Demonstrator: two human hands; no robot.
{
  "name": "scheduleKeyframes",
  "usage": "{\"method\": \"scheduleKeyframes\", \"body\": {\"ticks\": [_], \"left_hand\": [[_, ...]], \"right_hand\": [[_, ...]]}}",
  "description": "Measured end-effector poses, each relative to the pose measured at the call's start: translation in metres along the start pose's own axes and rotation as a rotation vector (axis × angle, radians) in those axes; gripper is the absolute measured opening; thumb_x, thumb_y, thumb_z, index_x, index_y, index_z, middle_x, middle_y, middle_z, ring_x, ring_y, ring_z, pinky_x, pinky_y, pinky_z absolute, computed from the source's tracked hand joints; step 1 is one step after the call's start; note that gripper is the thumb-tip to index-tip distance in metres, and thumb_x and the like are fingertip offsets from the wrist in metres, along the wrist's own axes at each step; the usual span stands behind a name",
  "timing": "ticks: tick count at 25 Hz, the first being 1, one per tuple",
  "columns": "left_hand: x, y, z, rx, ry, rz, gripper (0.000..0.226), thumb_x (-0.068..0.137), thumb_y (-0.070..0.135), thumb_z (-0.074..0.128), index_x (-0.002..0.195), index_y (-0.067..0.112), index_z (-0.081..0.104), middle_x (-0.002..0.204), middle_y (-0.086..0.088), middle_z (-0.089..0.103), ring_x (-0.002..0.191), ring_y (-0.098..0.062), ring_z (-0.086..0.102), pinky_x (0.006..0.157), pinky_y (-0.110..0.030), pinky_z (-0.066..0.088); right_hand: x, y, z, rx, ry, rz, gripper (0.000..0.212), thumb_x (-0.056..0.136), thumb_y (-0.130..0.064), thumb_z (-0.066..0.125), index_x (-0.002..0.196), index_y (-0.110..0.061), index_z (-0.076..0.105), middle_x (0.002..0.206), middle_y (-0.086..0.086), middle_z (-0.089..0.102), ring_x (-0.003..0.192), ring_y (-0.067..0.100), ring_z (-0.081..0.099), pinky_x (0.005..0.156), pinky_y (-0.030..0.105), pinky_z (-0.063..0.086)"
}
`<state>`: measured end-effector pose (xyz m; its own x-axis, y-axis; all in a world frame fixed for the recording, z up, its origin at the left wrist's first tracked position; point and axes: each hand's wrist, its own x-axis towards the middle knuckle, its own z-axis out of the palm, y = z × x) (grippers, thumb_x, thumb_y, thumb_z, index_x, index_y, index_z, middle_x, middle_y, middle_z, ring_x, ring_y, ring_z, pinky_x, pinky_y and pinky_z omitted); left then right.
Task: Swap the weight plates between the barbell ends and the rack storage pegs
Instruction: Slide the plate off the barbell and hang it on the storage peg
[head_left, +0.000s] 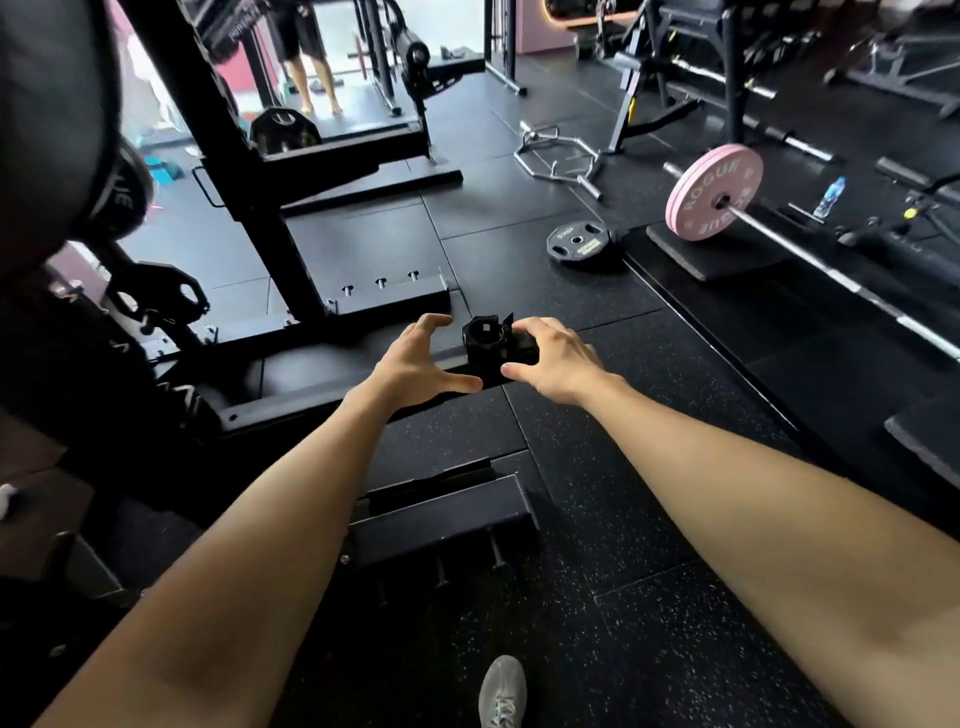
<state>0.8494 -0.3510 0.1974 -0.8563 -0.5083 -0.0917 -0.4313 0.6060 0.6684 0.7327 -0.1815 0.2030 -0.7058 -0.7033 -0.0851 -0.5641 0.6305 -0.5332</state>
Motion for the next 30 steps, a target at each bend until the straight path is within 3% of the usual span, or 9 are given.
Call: {"method": "scheduleKeyframes", "body": {"ticks": [7,13,17,21,24,28,30], "left_hand": [[-0.178,0.054,-0.038,-0.001,0.138,0.063,0.098,0.062,0.041,0.090,0.144,0.026,0.038,0.146,-0.002,0.043,0.135,-0.021,0.041,0.108,-0.031,0.034],[-0.295,0.076,-0.104,0.046,0.255,0.085,0.094,0.063,0.045,0.088,0.141,0.029,0.038,0.146,-0.003,0.042,0.134,-0.021,0.040,0.105,-0.030,0.034],[-0.374,0.073,-0.148,0.017,0.337,0.092,0.093,0.060,0.042,0.090,0.139,0.029,0.043,0.144,0.000,0.045,0.134,-0.015,0.041,0.104,-0.024,0.033],[-0.466,0.055,-0.186,0.029,0.404,0.099,0.088,0.063,0.036,0.090,0.137,0.027,0.045,0.124,0.009,0.049,0.119,-0.011,0.047,0.095,-0.020,0.035],[-0.540,0.035,-0.213,0.030,0.457,0.112,0.089,0.056,0.041,0.091,0.133,0.029,0.048,0.128,0.003,0.054,0.120,-0.015,0.051,0.103,-0.028,0.040],[-0.616,0.027,-0.246,0.022,0.495,0.131,0.083,0.062,0.033,0.091,0.133,0.026,0.049,0.123,0.006,0.051,0.120,-0.011,0.049,0.096,-0.021,0.037],[-0.640,0.032,-0.265,0.048,0.503,0.141,0.087,0.062,0.036,0.090,0.136,0.028,0.046,0.131,0.003,0.050,0.126,-0.015,0.047,0.101,-0.026,0.037]], "right_hand": [[-0.166,-0.048,-0.042,-0.071,0.042,-0.134,0.074,0.080,-0.051,0.069,0.143,-0.029,0.037,0.146,0.001,0.043,0.132,0.025,0.044,0.107,0.045,0.034],[-0.253,-0.120,-0.074,-0.053,0.081,-0.259,0.079,0.076,-0.053,0.072,0.143,-0.031,0.036,0.149,0.000,0.039,0.133,0.025,0.042,0.109,0.047,0.034],[-0.314,-0.180,-0.073,-0.041,0.094,-0.328,0.080,0.076,-0.056,0.069,0.144,-0.036,0.031,0.152,-0.004,0.034,0.137,0.025,0.036,0.109,0.046,0.028],[-0.383,-0.238,-0.054,-0.020,0.119,-0.385,0.082,0.076,-0.054,0.071,0.145,-0.036,0.031,0.153,-0.005,0.033,0.139,0.021,0.033,0.109,0.042,0.026],[-0.440,-0.280,-0.037,-0.004,0.133,-0.412,0.085,0.074,-0.056,0.072,0.145,-0.036,0.030,0.153,-0.006,0.033,0.139,0.020,0.033,0.112,0.044,0.029],[-0.500,-0.320,-0.024,0.024,0.139,-0.425,0.086,0.074,-0.055,0.072,0.146,-0.036,0.028,0.153,-0.005,0.033,0.139,0.021,0.035,0.111,0.044,0.030],[-0.519,-0.338,-0.030,0.017,0.163,-0.439,0.085,0.076,-0.053,0.072,0.146,-0.035,0.027,0.153,-0.005,0.032,0.138,0.021,0.036,0.109,0.043,0.030]]}}
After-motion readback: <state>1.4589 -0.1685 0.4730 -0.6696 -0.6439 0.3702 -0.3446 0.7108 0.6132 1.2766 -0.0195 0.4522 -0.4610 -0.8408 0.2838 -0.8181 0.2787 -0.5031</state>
